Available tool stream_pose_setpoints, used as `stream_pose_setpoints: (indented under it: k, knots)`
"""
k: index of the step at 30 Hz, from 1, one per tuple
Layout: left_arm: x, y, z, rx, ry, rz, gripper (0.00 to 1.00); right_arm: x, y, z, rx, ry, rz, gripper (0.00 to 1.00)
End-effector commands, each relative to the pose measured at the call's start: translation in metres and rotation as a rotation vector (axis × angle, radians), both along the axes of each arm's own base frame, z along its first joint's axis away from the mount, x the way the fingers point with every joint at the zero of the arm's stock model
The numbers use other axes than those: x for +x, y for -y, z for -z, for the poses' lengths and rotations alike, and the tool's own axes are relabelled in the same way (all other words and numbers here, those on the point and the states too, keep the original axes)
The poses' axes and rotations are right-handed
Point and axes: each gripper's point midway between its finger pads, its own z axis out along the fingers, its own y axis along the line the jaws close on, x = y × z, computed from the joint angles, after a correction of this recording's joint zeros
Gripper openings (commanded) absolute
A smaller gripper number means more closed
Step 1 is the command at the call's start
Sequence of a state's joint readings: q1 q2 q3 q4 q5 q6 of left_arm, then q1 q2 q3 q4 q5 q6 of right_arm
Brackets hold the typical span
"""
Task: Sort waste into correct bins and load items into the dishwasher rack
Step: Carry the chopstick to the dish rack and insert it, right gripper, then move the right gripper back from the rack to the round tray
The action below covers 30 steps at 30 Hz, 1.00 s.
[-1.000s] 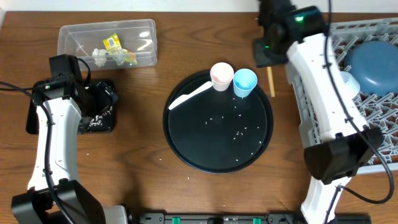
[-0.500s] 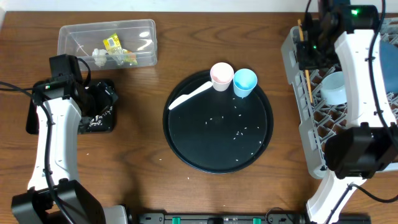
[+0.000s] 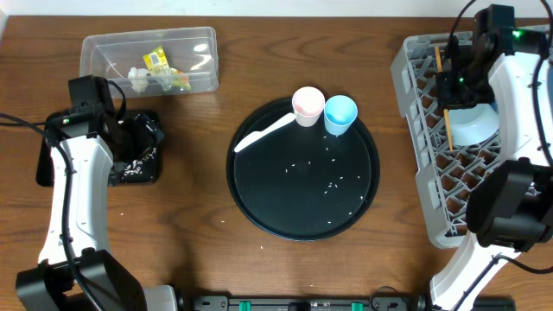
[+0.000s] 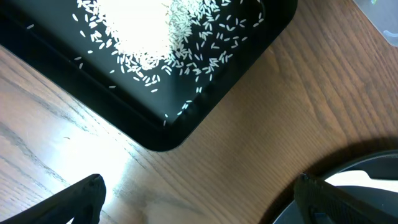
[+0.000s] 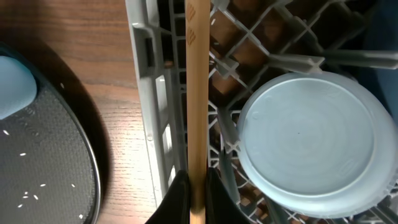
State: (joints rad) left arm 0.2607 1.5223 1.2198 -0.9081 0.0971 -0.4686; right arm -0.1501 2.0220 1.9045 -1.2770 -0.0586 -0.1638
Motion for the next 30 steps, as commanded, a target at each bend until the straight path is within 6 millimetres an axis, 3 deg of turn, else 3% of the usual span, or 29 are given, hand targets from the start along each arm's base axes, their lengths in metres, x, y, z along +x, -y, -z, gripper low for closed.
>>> stream_pose_setpoints:
  k: [1,13,14,18,23,30]
  knots:
    - [0.001,-0.004,-0.002,0.015,0.002,-0.011,0.98,0.0,-0.004,0.002,0.042,0.001,-0.033,0.05]
    - [0.001,-0.004,-0.002,0.015,0.002,-0.011,0.98,-0.002,-0.007,0.045,0.065,-0.113,-0.031,0.06]
    - [0.001,-0.004,-0.002,0.015,0.002,-0.011,0.98,-0.002,-0.007,0.047,0.067,-0.117,-0.021,0.09]
    - [0.001,-0.004,-0.002,0.015,0.002,-0.011,0.98,0.0,-0.009,0.047,0.073,-0.114,0.001,0.35]
    - [0.001,-0.004,-0.002,0.015,0.002,-0.011,0.98,0.006,-0.024,0.021,0.109,-0.089,0.0,0.36]
    - [0.001,-0.004,-0.002,0.015,0.002,-0.011,0.98,0.015,-0.065,-0.056,0.141,0.016,-0.022,0.36]
